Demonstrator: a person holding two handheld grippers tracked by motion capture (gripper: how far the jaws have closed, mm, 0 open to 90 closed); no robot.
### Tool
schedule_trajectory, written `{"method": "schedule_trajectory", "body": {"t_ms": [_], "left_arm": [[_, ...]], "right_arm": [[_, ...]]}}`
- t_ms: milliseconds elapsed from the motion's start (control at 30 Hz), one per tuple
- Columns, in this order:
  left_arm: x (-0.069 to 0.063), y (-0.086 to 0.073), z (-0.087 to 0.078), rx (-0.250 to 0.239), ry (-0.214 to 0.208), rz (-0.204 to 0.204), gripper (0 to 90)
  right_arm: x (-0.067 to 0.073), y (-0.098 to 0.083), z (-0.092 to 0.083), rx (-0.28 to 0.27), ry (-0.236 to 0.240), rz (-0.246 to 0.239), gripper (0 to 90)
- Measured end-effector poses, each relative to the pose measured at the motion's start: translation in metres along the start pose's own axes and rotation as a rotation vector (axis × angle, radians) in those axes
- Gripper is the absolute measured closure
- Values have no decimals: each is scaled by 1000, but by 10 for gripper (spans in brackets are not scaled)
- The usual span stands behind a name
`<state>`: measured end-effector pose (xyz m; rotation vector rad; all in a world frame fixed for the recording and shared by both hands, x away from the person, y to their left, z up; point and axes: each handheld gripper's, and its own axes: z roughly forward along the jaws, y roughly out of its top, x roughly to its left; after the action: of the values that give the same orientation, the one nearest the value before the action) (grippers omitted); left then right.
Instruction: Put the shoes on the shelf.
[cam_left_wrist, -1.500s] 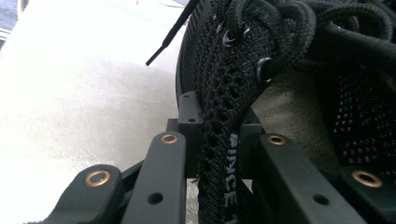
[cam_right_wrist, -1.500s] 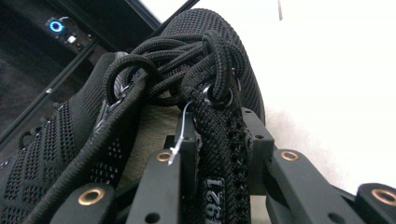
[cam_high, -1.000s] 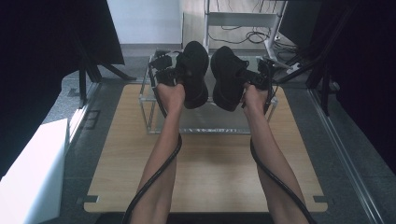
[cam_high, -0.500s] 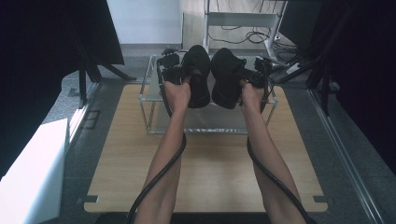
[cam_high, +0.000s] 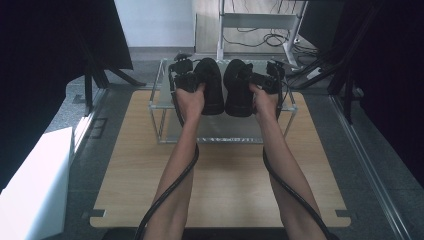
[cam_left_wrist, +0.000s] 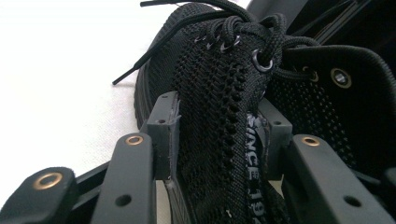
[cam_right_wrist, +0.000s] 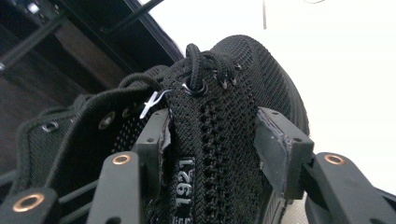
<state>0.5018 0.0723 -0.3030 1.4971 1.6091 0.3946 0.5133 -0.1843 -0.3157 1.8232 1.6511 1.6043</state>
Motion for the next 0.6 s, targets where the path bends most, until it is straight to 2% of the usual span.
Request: {"method": "schedule_trajectory", "body": {"t_ms": [67,133,267,300,333,367,400,467,500,600], "left_arm": [[0,0,0,0,-5,5,623],[-1,0,0,-4,-13,28,637],[2,1,2,-6,-34,15,622],[3,2,3,-5,-48,20,607],[4,2,3,-5,-67,16,586],[4,2,3,-5,-67,16,549],[5,2,3,-6,-86,12,549],[7,2,2,-10,-112,7,486],[9,2,0,-16,-132,11,437],[10,2,-3,-20,-154,12,384]], "right_arm": [[0,0,0,-3,-2,-2,494],[1,0,1,-4,-7,-6,498],[1,2,3,1,-11,-2,497],[1,1,3,-4,-11,-12,491],[0,1,3,-2,-5,-6,485],[-1,1,3,-5,3,1,473],[-1,1,3,-5,3,1,473],[-2,2,2,1,26,10,428],[-2,2,1,-1,50,2,377],[-2,3,-1,-9,72,-15,350]]}}
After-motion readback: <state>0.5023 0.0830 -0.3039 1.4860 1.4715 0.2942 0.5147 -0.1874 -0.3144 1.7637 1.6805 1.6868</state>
